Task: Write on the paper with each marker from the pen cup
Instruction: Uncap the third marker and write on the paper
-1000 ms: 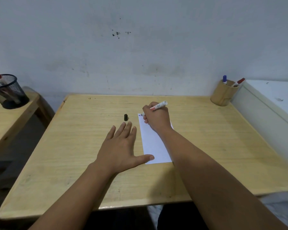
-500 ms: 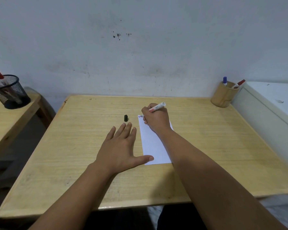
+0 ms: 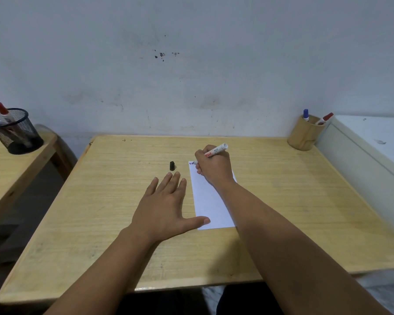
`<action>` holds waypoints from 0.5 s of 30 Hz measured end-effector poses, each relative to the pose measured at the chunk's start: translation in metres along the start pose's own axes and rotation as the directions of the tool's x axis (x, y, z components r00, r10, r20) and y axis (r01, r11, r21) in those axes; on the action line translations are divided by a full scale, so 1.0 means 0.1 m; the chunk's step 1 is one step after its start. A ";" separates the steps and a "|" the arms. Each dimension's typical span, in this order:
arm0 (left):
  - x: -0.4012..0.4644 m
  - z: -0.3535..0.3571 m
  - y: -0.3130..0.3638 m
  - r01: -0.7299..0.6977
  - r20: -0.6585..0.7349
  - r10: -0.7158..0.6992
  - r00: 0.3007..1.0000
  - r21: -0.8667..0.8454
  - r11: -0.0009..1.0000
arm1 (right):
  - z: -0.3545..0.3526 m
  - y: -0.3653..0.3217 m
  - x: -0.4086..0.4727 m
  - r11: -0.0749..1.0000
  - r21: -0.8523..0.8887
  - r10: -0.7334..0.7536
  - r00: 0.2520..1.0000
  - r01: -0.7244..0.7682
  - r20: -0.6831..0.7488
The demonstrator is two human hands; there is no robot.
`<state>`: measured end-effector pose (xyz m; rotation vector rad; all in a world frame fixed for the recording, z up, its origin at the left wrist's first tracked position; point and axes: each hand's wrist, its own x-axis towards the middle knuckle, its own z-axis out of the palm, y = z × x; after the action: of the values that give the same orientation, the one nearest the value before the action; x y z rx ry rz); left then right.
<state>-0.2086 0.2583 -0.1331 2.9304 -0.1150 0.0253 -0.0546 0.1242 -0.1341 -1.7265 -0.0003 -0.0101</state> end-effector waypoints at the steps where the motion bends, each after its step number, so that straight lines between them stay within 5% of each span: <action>1: 0.00 0.00 0.00 -0.001 -0.006 0.001 1.000 -0.004 1.000 | -0.01 0.00 0.01 1.000 0.026 0.014 1.000 -0.014 0.002; 6: -0.01 -0.04 0.02 -0.014 -0.020 0.013 1.000 -0.082 0.997 | -0.07 -0.19 0.07 0.972 0.193 0.115 0.988 -0.133 0.104; 8: -0.01 -0.08 0.02 0.001 -0.163 -0.047 0.986 -0.273 0.962 | -0.12 -0.30 0.06 0.980 0.166 0.090 0.989 -0.108 0.115; 11: 0.09 -0.15 0.02 0.012 -0.421 -0.260 0.869 -0.508 0.862 | -0.23 -0.44 0.04 0.991 0.129 -0.030 0.998 0.024 0.050; 15: 0.44 -0.23 -0.07 0.157 -0.381 -0.346 0.858 -0.446 0.881 | -0.46 -0.61 -0.04 0.995 0.075 -0.077 0.981 0.064 0.180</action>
<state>-0.1639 0.2667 -0.1110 2.4229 0.3126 0.5696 -0.0597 0.0880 -0.0669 -1.6524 -0.1958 0.0949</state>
